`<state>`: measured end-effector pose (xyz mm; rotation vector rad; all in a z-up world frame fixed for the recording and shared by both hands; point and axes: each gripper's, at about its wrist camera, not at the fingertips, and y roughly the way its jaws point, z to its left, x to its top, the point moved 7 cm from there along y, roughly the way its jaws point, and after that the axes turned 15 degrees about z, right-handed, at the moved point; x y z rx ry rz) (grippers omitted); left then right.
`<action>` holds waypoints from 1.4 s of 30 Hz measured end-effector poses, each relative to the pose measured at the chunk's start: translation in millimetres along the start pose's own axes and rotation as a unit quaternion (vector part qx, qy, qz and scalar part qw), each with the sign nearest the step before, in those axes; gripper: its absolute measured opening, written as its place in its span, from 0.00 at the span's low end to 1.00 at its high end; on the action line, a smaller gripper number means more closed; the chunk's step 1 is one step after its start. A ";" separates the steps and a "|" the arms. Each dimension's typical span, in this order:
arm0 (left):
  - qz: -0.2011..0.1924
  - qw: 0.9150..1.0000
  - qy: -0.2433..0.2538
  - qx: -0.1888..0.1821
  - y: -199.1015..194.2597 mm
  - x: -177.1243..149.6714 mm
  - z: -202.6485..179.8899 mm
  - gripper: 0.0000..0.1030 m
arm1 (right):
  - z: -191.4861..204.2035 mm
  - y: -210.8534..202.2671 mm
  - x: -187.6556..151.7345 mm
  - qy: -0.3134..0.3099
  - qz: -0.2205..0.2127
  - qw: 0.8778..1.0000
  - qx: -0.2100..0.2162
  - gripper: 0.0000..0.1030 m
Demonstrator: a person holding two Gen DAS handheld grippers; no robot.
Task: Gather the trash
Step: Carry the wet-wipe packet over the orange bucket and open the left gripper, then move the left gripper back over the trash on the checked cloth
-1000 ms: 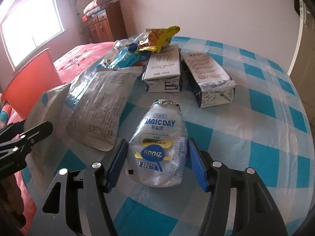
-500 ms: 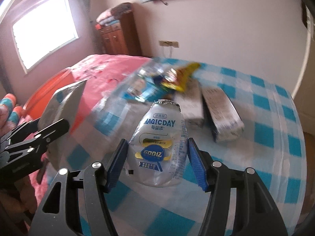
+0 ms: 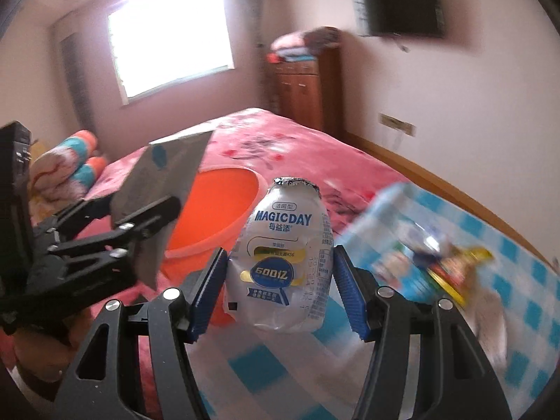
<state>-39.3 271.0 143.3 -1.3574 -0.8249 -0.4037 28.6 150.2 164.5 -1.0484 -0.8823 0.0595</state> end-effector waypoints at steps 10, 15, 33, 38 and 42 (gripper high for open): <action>0.027 0.996 -0.065 0.053 41.4 7.3 67.1 0.76 | 58.1 57.1 57.6 -0.067 -0.010 0.997 0.023 0.61; 0.038 0.994 -0.079 0.067 48.2 -0.2 86.6 0.88 | 48.7 69.0 54.0 -0.028 -0.017 0.998 0.055 0.84; -0.019 0.998 -0.060 0.009 16.4 -34.6 34.1 0.89 | -65.9 -1.6 -41.5 0.121 -0.137 0.983 0.022 0.95; -0.026 0.999 -0.031 -0.001 3.8 -42.0 -4.4 0.89 | -92.9 -18.8 -70.3 0.144 -0.151 0.978 0.017 0.95; -0.014 1.000 -0.004 -0.005 2.4 -50.4 -34.0 0.89 | -112.3 -26.0 -87.0 0.164 -0.150 0.975 0.024 0.95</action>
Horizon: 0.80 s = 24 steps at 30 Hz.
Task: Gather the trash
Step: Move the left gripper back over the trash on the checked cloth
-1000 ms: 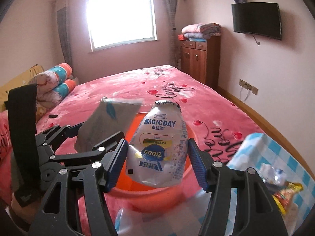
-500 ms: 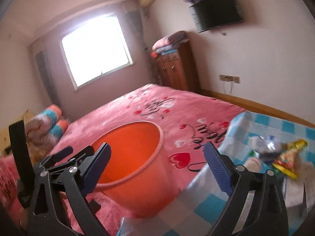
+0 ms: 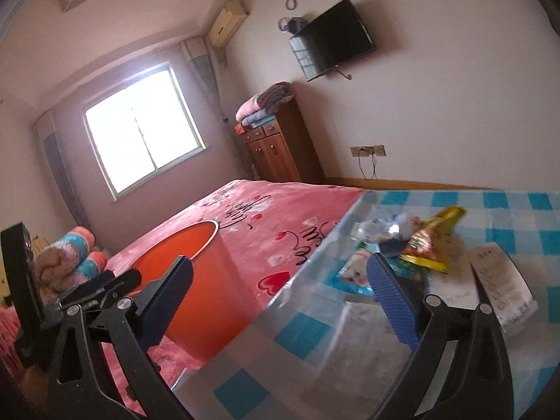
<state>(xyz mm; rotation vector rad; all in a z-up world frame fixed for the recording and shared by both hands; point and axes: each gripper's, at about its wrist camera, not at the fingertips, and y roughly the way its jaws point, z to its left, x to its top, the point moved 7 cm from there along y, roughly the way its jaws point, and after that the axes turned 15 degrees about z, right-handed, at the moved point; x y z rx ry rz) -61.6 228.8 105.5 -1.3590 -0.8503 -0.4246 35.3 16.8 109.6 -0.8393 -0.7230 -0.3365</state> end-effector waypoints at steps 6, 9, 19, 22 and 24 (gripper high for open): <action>0.026 0.999 0.038 -0.006 4.4 -14.3 -39.0 0.89 | -23.6 -9.8 -12.3 0.017 0.009 1.000 -0.001 0.95; 0.034 0.997 0.066 -0.006 7.1 -23.3 -58.6 0.89 | -32.5 -15.8 -15.9 0.020 0.006 1.000 -0.008 0.95; 0.061 0.992 0.108 0.000 20.9 -41.1 -101.1 0.89 | -83.0 -32.2 -21.9 0.058 0.009 0.998 -0.034 0.95; 0.074 0.991 0.111 -0.008 27.0 -46.3 -110.4 0.89 | -98.4 -36.2 -24.0 0.066 0.013 0.996 -0.053 0.95; 0.081 0.990 0.115 -0.012 30.5 -49.4 -117.1 0.89 | -108.0 -36.3 -25.7 0.070 0.016 0.995 -0.062 0.95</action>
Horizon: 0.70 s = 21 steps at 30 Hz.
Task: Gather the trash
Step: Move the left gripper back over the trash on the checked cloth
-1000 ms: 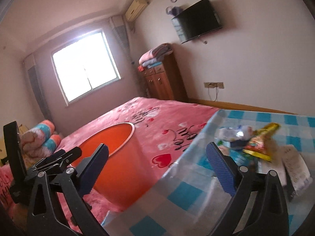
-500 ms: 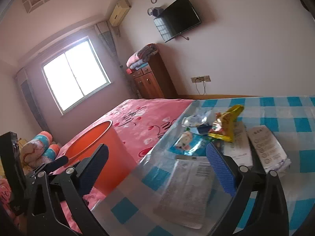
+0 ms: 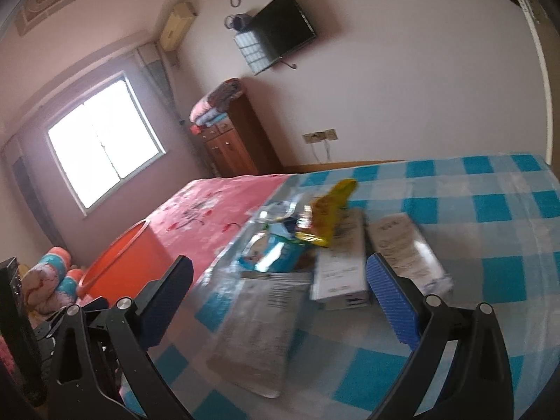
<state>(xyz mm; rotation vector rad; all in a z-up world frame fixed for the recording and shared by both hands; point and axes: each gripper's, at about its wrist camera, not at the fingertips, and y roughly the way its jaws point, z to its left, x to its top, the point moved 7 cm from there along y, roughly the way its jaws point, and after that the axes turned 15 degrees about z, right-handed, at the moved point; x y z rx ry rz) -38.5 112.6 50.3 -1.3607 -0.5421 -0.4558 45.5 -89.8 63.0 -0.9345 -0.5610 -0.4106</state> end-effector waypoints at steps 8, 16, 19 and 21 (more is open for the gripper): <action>0.030 0.999 0.016 -0.019 15.8 0.1 -30.1 0.89 | -44.3 6.5 -3.9 0.029 0.018 0.998 -0.046 0.95; 0.051 0.997 0.029 -0.043 29.6 15.9 -58.2 0.89 | -98.1 14.8 -5.2 0.087 0.052 0.993 -0.063 0.95; 0.043 0.997 0.043 -0.050 30.1 35.6 -70.1 0.89 | -107.5 18.4 -4.1 0.091 0.062 0.992 -0.062 0.95; 0.047 0.995 0.066 -0.060 37.7 55.6 -84.5 0.89 | -111.7 23.6 -4.4 0.088 0.074 0.991 -0.060 0.95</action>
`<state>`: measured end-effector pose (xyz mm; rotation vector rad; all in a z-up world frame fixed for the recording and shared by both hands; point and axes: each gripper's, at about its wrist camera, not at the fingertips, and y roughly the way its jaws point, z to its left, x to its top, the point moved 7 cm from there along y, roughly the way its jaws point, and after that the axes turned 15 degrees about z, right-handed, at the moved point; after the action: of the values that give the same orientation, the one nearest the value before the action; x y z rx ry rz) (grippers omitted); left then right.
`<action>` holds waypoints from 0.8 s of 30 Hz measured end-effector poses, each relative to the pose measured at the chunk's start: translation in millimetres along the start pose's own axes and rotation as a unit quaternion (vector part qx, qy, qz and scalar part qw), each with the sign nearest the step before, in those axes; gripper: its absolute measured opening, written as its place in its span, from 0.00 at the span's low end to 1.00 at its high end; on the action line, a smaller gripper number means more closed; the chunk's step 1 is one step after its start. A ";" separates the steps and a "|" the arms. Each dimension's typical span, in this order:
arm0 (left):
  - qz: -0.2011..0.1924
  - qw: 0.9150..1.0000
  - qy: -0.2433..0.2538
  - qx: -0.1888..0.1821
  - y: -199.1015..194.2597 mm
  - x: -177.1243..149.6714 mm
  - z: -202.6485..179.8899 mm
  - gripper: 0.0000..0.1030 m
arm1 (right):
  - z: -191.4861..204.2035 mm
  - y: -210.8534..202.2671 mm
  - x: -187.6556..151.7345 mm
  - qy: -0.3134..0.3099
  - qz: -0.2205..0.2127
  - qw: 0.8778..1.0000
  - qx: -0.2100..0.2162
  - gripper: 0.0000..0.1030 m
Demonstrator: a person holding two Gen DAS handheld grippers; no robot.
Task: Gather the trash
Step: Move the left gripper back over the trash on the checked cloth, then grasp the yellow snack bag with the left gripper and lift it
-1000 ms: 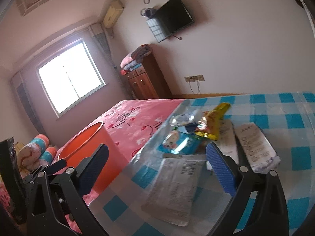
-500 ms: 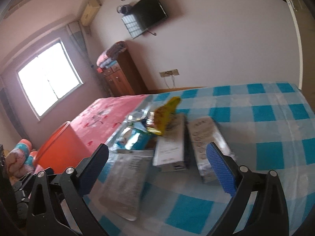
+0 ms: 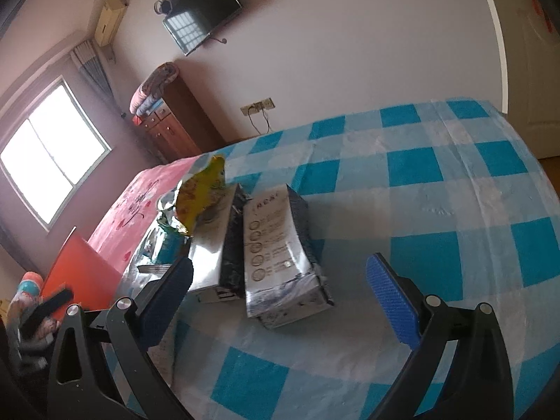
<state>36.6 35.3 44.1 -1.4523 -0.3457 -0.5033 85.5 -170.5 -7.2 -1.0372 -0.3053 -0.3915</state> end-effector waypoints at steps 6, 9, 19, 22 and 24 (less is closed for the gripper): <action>0.011 0.999 0.033 -0.014 25.0 55.5 -19.1 0.89 | -1.3 6.1 2.2 -0.023 0.005 1.000 -0.012 0.95; 0.023 0.999 0.043 -0.012 46.7 76.9 -25.8 0.89 | -0.8 9.6 3.0 -0.027 0.011 1.000 -0.010 0.95; 0.064 0.997 0.017 -0.038 104.6 107.5 -26.5 0.79 | 0.3 24.4 3.4 -0.043 0.033 0.998 -0.035 0.95; 0.075 0.996 0.014 -0.042 115.3 110.2 -29.8 0.70 | 0.9 26.2 3.0 -0.047 0.036 0.997 -0.042 0.95; 0.074 0.996 0.014 -0.045 118.8 114.0 -31.7 0.65 | 1.7 27.0 2.8 -0.051 0.037 0.997 -0.046 0.95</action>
<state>193.0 -4.2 -1.4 -1.5427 -0.1924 -0.4233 100.1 -157.4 -26.0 -1.1573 -0.3414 -0.2874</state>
